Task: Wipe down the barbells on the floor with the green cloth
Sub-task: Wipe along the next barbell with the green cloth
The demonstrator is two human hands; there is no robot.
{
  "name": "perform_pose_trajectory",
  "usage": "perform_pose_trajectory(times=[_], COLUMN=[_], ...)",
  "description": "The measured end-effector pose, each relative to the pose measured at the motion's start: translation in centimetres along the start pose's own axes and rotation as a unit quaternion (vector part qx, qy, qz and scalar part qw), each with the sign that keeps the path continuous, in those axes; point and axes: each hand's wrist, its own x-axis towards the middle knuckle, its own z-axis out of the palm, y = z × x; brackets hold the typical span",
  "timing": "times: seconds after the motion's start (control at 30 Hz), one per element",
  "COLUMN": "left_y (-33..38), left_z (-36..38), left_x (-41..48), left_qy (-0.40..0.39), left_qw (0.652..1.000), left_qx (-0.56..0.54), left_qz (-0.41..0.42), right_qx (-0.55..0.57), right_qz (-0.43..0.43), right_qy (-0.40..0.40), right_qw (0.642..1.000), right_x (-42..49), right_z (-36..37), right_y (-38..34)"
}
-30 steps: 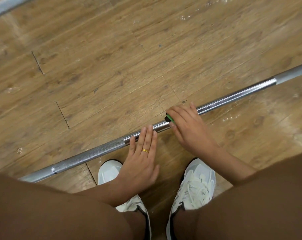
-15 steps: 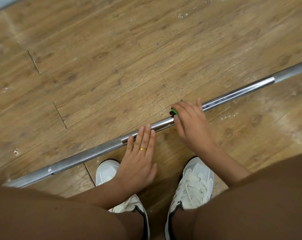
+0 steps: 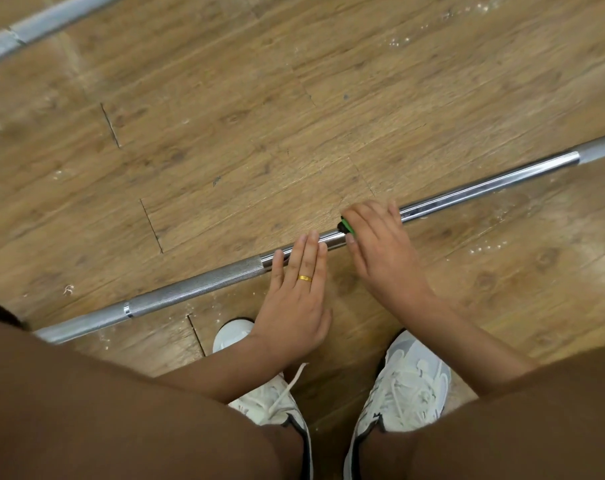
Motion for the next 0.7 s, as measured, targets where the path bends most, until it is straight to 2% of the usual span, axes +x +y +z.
perform_pose_trajectory(times=[0.07, 0.23, 0.47, 0.6, 0.7], left_y=[-0.4, -1.2, -2.2, -3.2, -3.7], left_z=[-0.1, -0.1, -0.6, -1.1, -1.5], left_x=[0.3, 1.1, 2.0, 2.7, 3.4], left_qy=[0.001, 0.001, -0.013, -0.023, -0.034], left_qw=[1.0, 1.0, 1.0, 1.0, 0.999], left_qx=[0.001, 0.003, 0.006, -0.007, -0.012], left_qz=[-0.001, 0.0, -0.003, 0.004, -0.001], right_qx=[-0.008, 0.003, -0.023, -0.024, -0.028], right_qz=[-0.013, 0.066, -0.018, 0.037, 0.046], right_qy=[-0.011, 0.032, -0.047, -0.022, -0.021], right_qw=[1.0, 0.997, 0.998, 0.999, 0.998], right_x=[0.7, 1.0, 3.1, 3.5, 4.1], right_z=[0.1, -0.7, -1.0, -2.0, -1.9], right_y=[0.2, 1.8, 2.1, 4.0, 3.9])
